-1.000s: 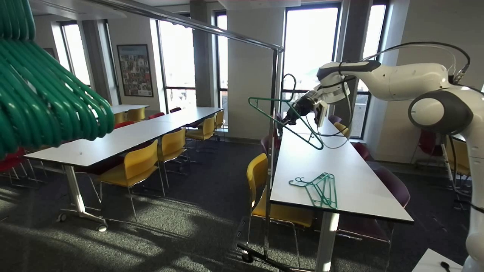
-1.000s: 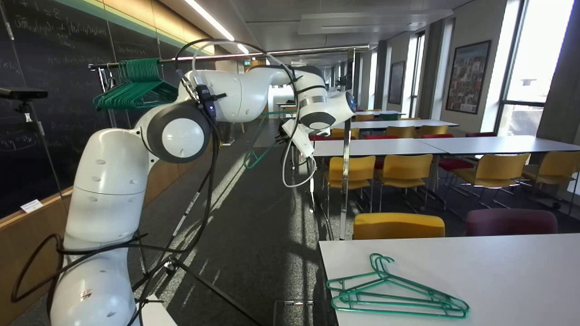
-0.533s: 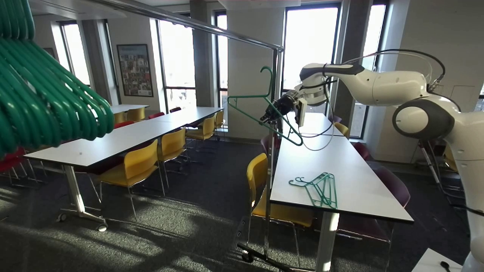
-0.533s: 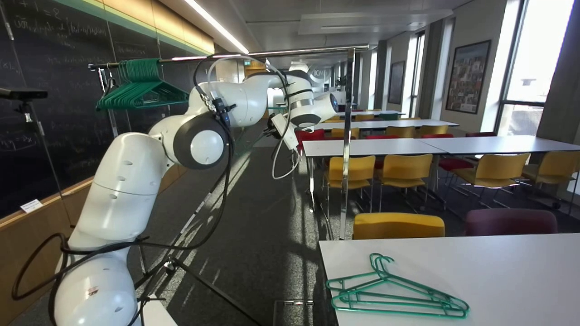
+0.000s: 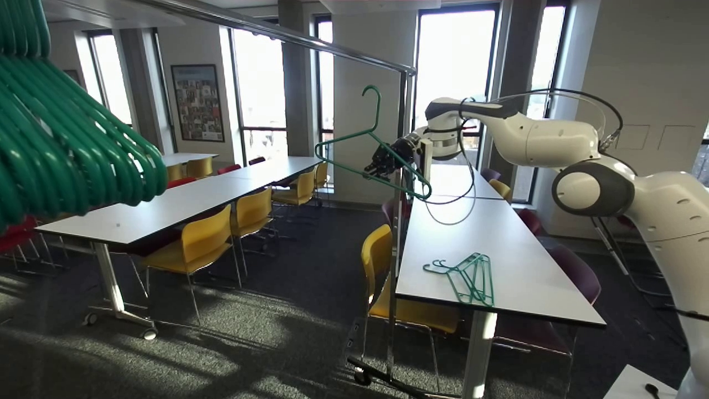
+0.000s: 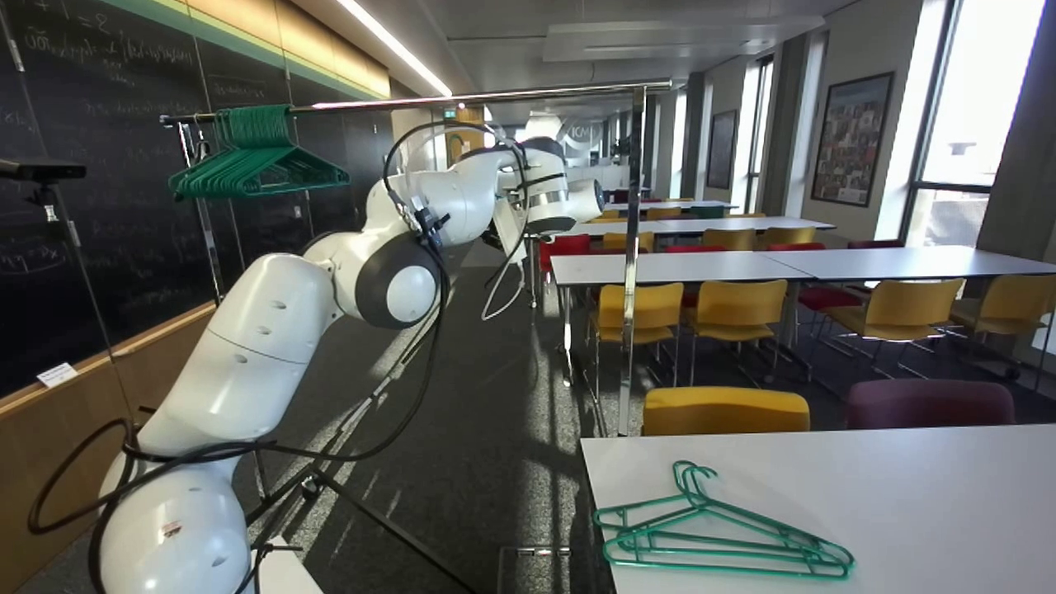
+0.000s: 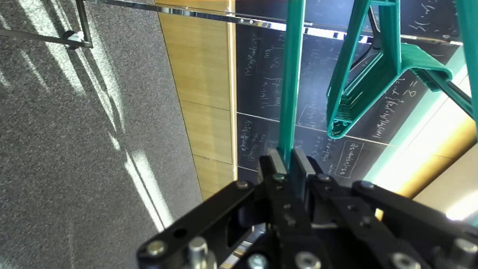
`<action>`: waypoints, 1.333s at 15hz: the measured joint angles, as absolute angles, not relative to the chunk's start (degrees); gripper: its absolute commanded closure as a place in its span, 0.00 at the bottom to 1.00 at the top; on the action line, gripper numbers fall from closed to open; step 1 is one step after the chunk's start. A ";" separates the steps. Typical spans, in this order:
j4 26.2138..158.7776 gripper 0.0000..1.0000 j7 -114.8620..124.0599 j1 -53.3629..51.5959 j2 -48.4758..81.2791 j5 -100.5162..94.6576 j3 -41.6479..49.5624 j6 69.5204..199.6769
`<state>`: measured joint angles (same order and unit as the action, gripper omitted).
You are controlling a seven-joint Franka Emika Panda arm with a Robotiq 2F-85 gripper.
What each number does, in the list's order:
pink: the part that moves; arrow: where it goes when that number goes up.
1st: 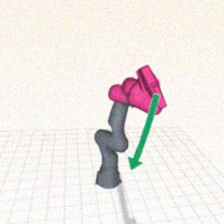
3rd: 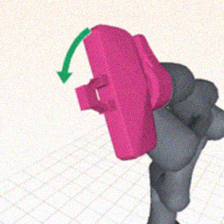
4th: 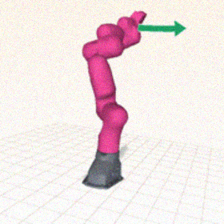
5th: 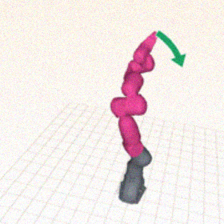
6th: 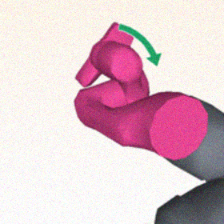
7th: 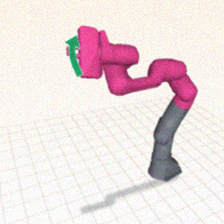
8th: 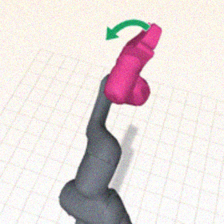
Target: Put one hanger from the table on the rail.
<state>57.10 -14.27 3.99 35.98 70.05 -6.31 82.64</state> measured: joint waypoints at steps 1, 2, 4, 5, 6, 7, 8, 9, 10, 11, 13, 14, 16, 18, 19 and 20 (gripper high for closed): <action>55.24 0.97 -12.92 3.98 36.77 70.34 -6.54 82.40; 53.49 0.97 -11.69 3.95 37.48 70.58 -6.71 82.22; 49.80 0.97 -9.52 3.88 38.83 70.67 -7.15 82.08; 48.04 0.97 -8.66 3.86 39.43 70.67 -7.43 82.03; 46.29 0.97 -7.78 3.85 40.04 70.67 -7.77 82.00; 44.79 0.97 -6.99 3.84 40.56 70.68 -8.14 81.99; 43.08 0.97 -6.05 3.80 41.14 70.71 -8.49 81.95; 41.47 0.97 -5.07 3.76 41.75 70.82 -8.86 81.93; 39.98 0.97 -4.23 3.74 42.30 71.06 -9.28 81.92; 38.62 0.97 -3.50 3.73 42.82 71.37 -9.80 81.92; 36.82 0.97 -2.43 3.74 43.54 72.22 -10.90 81.93; 35.96 0.97 -1.89 3.74 43.91 72.75 -11.44 81.93; 34.46 0.97 -0.79 3.69 44.61 73.45 -12.51 81.93; 33.55 0.97 0.44 3.49 44.98 73.70 -13.22 81.93; 33.08 0.97 1.13 3.27 45.20 73.70 -13.34 81.92; 32.58 0.97 1.72 2.98 45.41 73.70 -13.36 81.91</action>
<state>32.58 1.72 2.98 45.41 73.70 -13.36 81.91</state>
